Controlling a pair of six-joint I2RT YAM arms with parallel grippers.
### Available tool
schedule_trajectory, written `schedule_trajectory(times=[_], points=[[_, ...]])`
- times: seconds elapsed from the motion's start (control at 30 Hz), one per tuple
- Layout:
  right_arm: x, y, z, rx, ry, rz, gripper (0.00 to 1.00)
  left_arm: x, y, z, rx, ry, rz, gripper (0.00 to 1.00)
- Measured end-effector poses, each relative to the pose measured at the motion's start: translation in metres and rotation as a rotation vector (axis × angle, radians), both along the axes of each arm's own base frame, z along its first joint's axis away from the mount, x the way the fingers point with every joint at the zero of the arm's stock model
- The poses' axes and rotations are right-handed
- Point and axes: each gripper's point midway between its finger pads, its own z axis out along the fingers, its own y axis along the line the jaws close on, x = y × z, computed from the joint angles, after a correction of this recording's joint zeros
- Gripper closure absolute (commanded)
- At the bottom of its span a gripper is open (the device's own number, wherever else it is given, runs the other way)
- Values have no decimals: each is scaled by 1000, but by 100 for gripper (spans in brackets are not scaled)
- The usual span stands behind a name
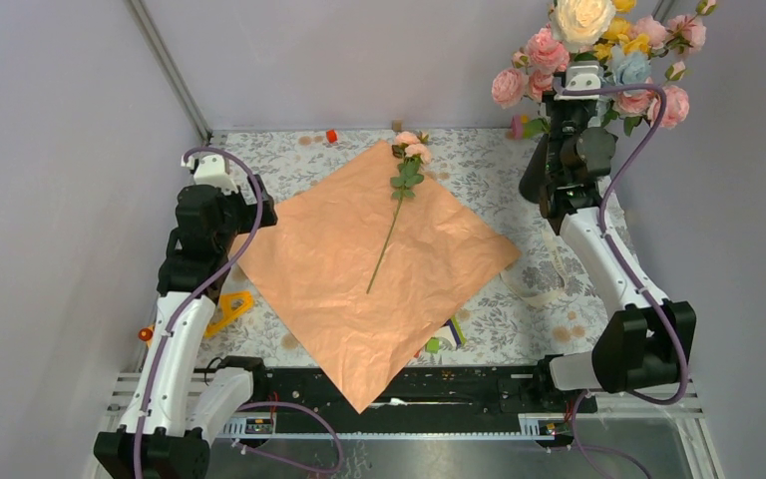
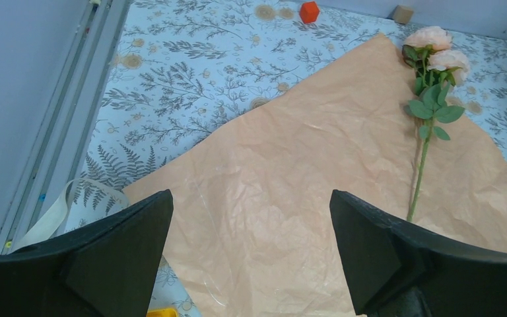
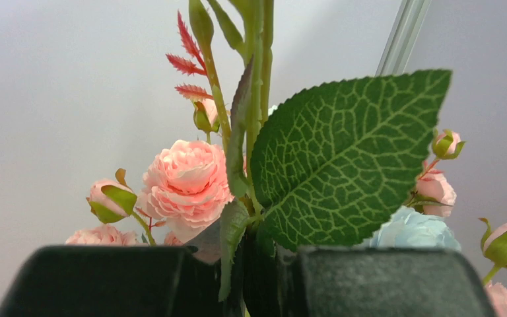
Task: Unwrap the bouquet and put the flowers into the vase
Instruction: Insert the fake flower into the vase.
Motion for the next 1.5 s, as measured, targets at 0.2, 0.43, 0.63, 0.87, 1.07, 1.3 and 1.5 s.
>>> schedule_trajectory(times=[0.2,0.43,0.63,0.87,1.07,1.3,1.5], points=[[-2,-3,11,-17,-60,-24,100,2,9,-5,5,16,34,1],[3,-3,12,-27,-94,-34,100,2,13,-5,5,17,48,1],[13,-2,1,-36,-74,-38,100,2,15,-5,5,17,53,1],[17,-1,-3,-36,-67,-40,100,2,16,-5,5,17,58,1],[17,-6,-17,-15,-52,-60,100,2,18,-5,5,17,61,1],[22,-9,-43,4,-3,-74,100,2,17,-5,4,17,57,1],[31,-11,-57,25,18,-84,100,2,16,-5,3,17,55,1]])
